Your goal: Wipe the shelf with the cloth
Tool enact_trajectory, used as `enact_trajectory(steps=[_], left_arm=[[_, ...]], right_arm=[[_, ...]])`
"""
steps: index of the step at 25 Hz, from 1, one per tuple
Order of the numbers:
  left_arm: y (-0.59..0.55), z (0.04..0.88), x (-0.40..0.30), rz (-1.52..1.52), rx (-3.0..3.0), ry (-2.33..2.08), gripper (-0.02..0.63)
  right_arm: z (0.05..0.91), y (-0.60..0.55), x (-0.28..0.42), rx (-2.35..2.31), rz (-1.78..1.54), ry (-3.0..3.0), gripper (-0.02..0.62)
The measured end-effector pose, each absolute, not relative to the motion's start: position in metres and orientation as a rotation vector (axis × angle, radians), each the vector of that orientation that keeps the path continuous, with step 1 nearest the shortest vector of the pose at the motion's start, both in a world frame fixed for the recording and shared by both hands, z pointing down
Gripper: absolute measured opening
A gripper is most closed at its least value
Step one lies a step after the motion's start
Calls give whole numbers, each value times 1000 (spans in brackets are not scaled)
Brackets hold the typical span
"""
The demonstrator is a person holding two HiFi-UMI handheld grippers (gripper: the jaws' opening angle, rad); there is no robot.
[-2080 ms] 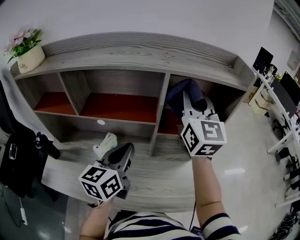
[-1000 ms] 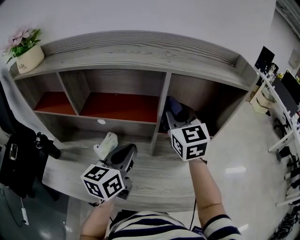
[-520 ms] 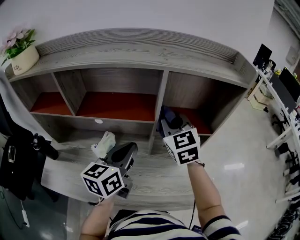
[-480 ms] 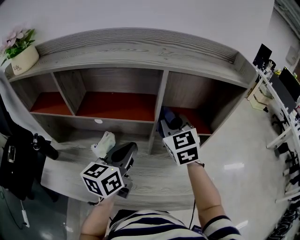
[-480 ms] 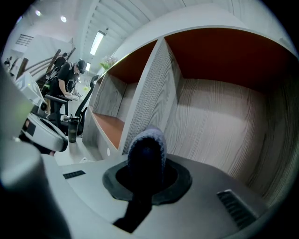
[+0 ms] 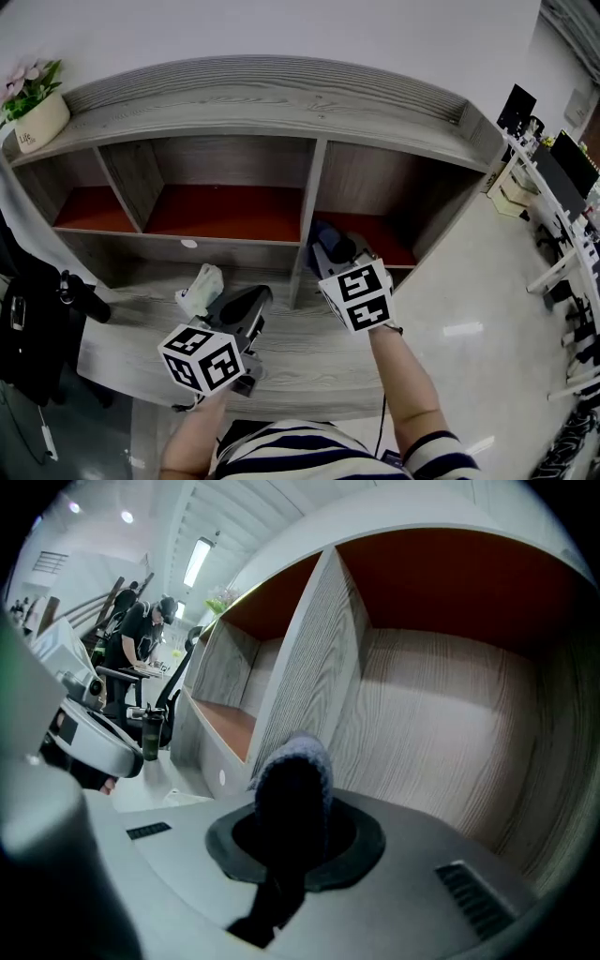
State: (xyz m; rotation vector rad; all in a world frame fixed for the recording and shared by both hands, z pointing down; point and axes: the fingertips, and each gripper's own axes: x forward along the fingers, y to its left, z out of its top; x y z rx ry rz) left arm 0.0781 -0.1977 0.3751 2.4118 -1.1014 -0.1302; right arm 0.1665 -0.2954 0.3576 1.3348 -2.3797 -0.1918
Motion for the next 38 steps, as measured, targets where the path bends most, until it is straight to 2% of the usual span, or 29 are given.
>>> enact_trajectory(steps=[16, 33, 38], left_arm=[[-194, 376, 114, -111, 2474, -929, 17], [-198, 373, 121, -102, 2489, -873, 18], [-200, 375, 120, -102, 2483, -874, 18]], right_arm=[[233, -279, 275, 1675, -733, -1939, 46], [184, -289, 344, 1640, -1242, -944, 46], [184, -300, 352, 1605, -1258, -768, 46]])
